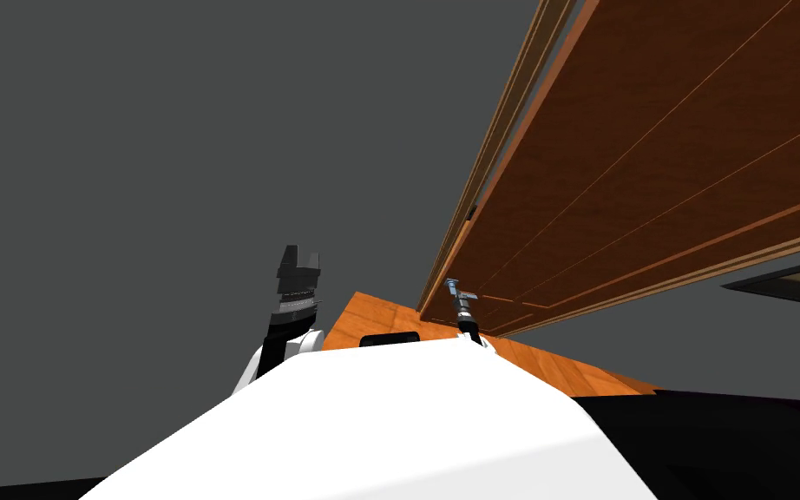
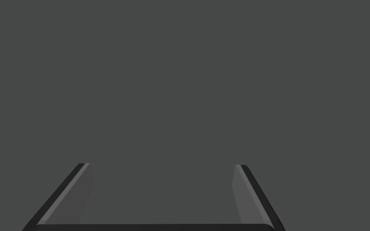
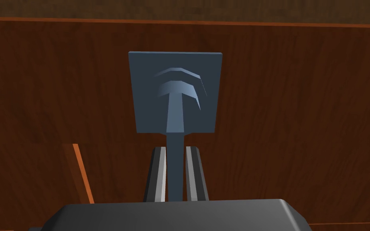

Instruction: Pull the door open

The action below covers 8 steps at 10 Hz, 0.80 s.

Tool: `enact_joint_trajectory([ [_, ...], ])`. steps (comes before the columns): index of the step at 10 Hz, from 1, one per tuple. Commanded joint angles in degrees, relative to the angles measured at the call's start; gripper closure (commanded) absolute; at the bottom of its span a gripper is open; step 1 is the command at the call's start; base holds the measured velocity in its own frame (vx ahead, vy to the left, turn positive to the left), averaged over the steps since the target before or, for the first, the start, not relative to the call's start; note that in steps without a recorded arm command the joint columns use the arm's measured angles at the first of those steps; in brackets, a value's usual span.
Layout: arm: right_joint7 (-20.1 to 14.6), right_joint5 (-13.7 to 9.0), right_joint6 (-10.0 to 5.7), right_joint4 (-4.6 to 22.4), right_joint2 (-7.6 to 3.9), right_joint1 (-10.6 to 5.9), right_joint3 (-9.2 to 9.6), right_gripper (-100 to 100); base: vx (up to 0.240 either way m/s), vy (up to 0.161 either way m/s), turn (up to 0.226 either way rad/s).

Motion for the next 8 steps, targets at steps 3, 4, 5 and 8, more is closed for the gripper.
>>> enact_joint_trajectory([
  [3,-2.7,1.12,-1.73,-0.34,-1.59,1.43,2.03,100,-0.224,-0.032,0.126],
  [4,-3.35,1.39,-2.13,-0.42,-1.98,1.79,2.53,100,-0.224,-0.069,0.117],
  [5,-2.86,1.21,-1.78,-0.25,-1.72,1.55,2.2,100,-0.1,-0.021,0.033],
  [8,-5.38,2.35,-4.47,-0.18,-3.35,3.5,3.94,100,-0.209,-0.043,0.134],
])
